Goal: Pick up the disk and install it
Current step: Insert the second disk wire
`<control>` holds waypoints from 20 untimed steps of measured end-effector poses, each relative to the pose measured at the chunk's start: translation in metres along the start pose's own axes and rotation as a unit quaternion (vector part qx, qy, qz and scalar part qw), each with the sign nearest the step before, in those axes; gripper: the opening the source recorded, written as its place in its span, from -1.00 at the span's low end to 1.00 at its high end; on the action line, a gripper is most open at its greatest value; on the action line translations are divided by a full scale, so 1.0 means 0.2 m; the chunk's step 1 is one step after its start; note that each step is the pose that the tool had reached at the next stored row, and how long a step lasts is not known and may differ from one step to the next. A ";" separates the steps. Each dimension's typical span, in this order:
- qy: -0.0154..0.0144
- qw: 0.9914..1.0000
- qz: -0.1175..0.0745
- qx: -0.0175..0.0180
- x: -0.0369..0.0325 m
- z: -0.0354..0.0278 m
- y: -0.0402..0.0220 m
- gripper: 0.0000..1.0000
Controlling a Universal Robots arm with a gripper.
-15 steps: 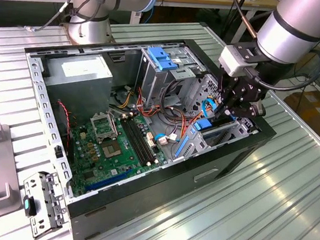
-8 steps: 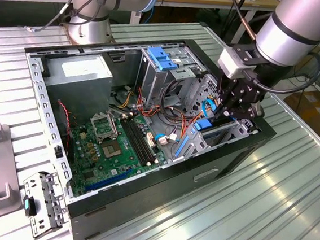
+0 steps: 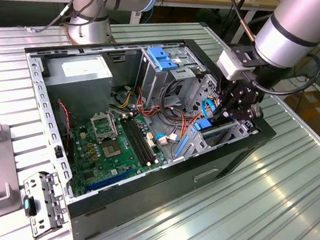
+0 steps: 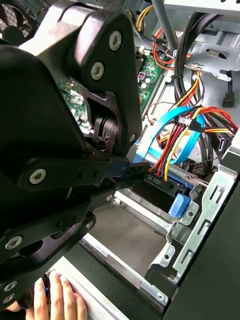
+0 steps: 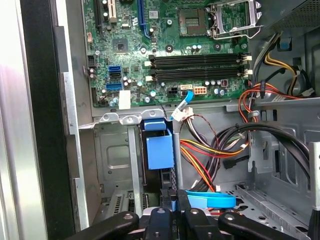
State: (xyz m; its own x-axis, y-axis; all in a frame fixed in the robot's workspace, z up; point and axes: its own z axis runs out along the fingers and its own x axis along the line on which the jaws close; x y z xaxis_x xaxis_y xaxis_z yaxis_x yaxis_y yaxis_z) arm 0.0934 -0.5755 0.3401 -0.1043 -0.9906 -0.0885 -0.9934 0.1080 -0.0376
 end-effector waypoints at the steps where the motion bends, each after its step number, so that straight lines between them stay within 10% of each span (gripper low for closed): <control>1: 0.000 1.000 0.000 0.000 0.000 0.000 0.000 -0.68; 5: 0.000 1.000 0.000 0.000 -0.001 -0.010 0.000 -0.53; 9: 0.000 1.000 0.000 0.000 -0.010 -0.105 -0.004 -0.53; 20: 0.000 1.000 0.000 0.000 -0.011 -0.105 -0.004 -0.79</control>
State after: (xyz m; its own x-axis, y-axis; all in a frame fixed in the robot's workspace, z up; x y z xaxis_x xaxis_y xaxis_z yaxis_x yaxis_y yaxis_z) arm 0.0934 -0.5752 0.3613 -0.1043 -0.9906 -0.0880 -0.9934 0.1079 -0.0377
